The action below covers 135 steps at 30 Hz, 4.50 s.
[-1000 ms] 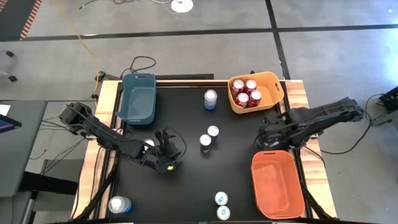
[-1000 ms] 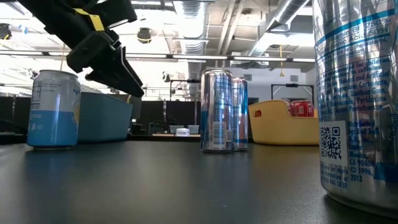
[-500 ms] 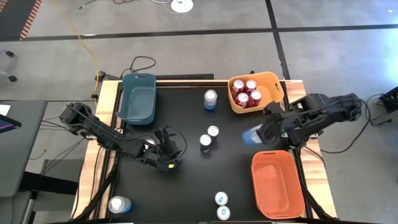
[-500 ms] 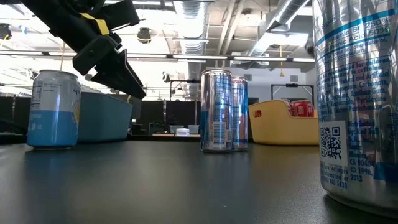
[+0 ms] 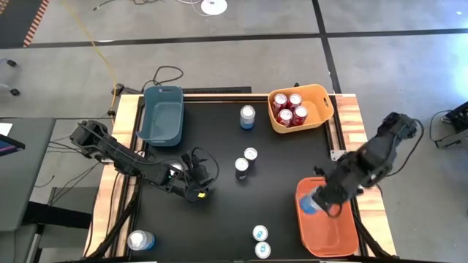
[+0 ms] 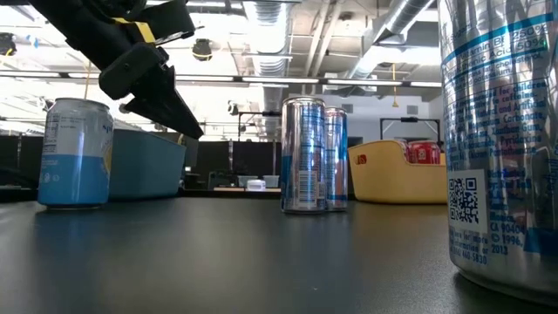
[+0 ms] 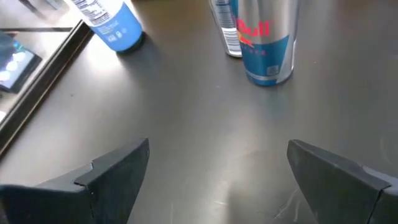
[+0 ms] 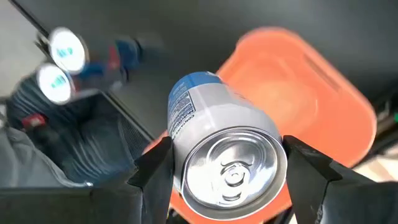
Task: Sort soda cans
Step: Put the middle right white soda can into the orange bin, then put the top white soda can into the orange bin
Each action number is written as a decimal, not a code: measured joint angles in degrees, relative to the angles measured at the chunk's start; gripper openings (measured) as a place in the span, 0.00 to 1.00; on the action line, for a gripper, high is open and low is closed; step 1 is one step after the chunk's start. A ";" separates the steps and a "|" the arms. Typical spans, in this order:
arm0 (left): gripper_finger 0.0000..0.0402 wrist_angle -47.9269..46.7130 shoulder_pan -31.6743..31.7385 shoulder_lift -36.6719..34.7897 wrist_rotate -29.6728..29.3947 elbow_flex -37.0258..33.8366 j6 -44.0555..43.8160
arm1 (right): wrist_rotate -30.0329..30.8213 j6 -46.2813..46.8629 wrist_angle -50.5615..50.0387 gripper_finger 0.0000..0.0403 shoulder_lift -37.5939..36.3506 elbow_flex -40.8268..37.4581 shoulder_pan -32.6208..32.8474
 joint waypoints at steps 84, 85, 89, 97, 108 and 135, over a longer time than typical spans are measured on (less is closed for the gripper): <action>0.94 0.31 -0.35 0.00 -3.51 0.00 0.25 | -1.65 25.40 10.53 0.78 -8.21 -39.93 7.13; 0.94 0.28 -0.38 -0.04 -3.88 0.00 0.55 | -1.47 25.69 10.50 0.80 -8.20 -39.97 7.15; 0.94 -0.18 -0.40 -1.89 -2.80 -0.02 0.95 | -0.31 29.87 9.27 0.85 -7.93 -39.15 7.15; 0.94 -2.46 -2.33 -9.33 -1.75 -0.04 0.43 | 0.83 31.53 9.32 0.85 -8.04 -36.96 8.52; 0.94 0.96 -7.85 -13.44 -8.22 -0.04 3.99 | 9.57 26.52 9.10 0.85 -8.04 -32.51 8.48; 0.94 14.38 -10.95 -7.48 -7.74 -0.02 13.21 | 41.03 6.08 18.92 0.85 -6.60 -25.22 7.63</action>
